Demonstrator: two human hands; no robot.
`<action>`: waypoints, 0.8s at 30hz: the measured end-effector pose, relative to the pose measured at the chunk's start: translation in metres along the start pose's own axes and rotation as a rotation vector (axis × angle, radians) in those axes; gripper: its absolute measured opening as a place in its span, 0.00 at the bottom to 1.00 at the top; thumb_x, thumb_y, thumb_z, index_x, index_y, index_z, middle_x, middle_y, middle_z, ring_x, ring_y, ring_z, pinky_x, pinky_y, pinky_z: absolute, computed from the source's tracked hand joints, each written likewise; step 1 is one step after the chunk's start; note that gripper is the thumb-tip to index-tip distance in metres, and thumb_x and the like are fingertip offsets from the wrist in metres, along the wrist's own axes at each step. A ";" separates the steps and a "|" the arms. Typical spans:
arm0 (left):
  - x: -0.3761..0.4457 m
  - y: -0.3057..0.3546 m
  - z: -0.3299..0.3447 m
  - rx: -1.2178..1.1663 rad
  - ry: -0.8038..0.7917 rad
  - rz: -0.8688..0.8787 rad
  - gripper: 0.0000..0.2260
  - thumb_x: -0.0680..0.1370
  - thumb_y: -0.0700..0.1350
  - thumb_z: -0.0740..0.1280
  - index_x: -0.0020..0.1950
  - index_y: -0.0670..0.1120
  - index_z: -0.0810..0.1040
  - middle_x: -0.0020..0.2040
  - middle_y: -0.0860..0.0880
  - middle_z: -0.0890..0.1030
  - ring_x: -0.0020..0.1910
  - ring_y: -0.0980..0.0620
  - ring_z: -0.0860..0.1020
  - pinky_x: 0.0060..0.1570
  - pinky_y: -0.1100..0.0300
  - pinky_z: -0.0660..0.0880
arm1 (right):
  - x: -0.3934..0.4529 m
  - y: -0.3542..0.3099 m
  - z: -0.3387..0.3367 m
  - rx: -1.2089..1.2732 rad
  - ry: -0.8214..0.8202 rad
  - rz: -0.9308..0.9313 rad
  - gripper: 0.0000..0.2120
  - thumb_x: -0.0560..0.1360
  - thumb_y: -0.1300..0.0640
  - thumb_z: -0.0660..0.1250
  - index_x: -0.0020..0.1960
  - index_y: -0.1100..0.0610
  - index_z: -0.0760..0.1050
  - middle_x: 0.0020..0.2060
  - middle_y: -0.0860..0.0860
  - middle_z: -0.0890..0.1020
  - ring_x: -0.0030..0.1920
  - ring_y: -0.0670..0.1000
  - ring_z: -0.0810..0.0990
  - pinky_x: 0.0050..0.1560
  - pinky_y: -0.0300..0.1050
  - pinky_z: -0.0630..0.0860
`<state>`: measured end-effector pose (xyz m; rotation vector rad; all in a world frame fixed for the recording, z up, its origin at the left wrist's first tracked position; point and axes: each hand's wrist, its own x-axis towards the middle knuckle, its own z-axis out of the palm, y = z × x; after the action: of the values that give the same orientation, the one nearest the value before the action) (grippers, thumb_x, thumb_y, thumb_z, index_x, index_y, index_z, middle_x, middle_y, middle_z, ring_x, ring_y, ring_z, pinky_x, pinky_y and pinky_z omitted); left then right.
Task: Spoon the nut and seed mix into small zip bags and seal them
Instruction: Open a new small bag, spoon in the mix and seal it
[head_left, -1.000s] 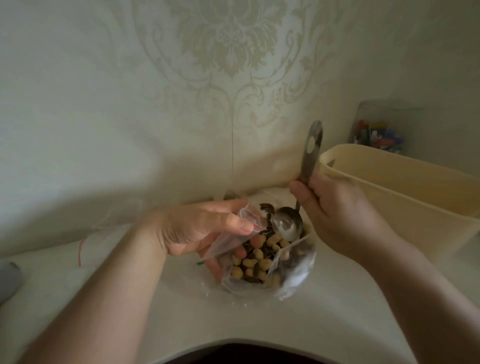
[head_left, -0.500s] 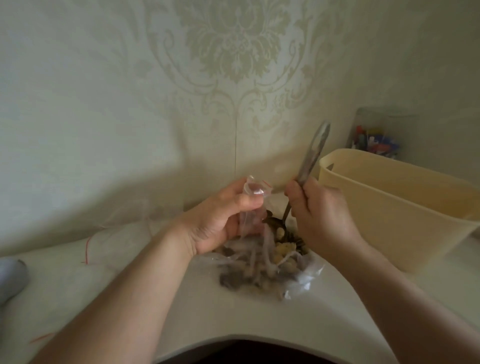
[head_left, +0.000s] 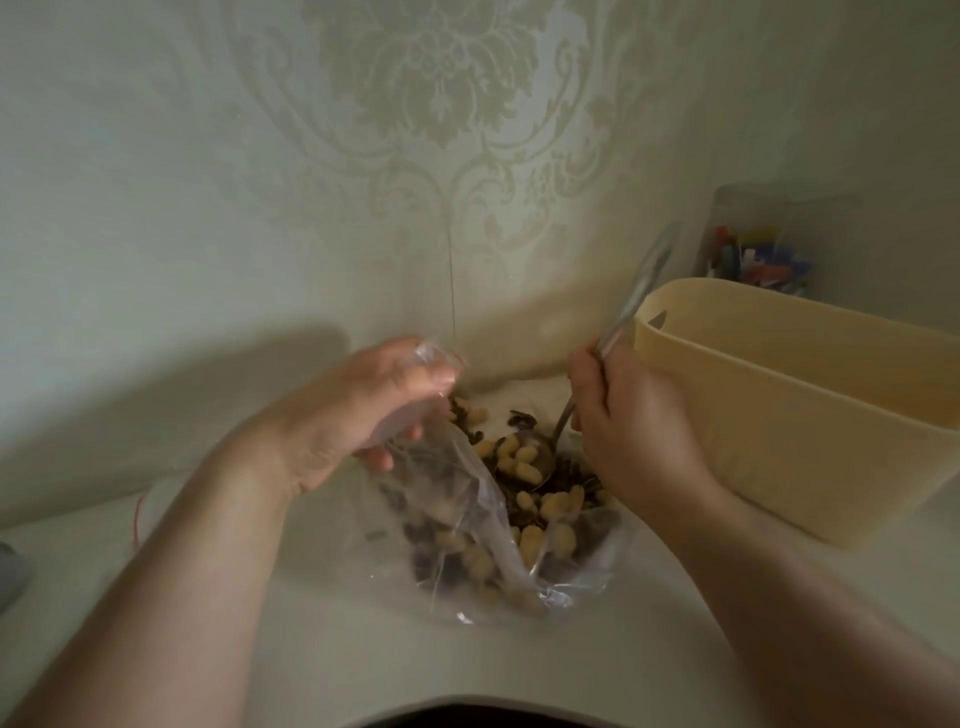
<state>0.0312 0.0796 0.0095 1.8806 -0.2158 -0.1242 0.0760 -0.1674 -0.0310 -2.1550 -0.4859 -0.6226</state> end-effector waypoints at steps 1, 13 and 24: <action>0.002 -0.004 0.004 0.002 -0.057 -0.063 0.23 0.65 0.67 0.71 0.57 0.61 0.82 0.57 0.48 0.82 0.52 0.46 0.80 0.36 0.52 0.79 | -0.002 -0.002 0.002 0.009 0.008 -0.052 0.12 0.86 0.49 0.56 0.46 0.51 0.71 0.30 0.48 0.78 0.32 0.48 0.79 0.29 0.44 0.74; 0.015 -0.018 0.039 -0.296 -0.152 -0.005 0.12 0.69 0.50 0.75 0.51 0.52 0.83 0.46 0.50 0.83 0.46 0.49 0.83 0.45 0.51 0.81 | -0.007 -0.006 0.006 0.088 -0.056 0.161 0.17 0.87 0.47 0.54 0.45 0.54 0.72 0.32 0.52 0.82 0.30 0.52 0.81 0.34 0.57 0.79; -0.012 -0.007 -0.014 0.197 -0.205 -0.221 0.33 0.53 0.66 0.83 0.56 0.61 0.80 0.56 0.49 0.86 0.49 0.49 0.87 0.39 0.50 0.83 | -0.003 -0.004 -0.001 0.183 -0.048 0.261 0.15 0.87 0.47 0.55 0.48 0.52 0.73 0.34 0.52 0.83 0.31 0.51 0.82 0.31 0.49 0.80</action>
<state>0.0230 0.0975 0.0067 2.0852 -0.1633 -0.4628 0.0712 -0.1663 -0.0305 -2.0180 -0.2685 -0.3679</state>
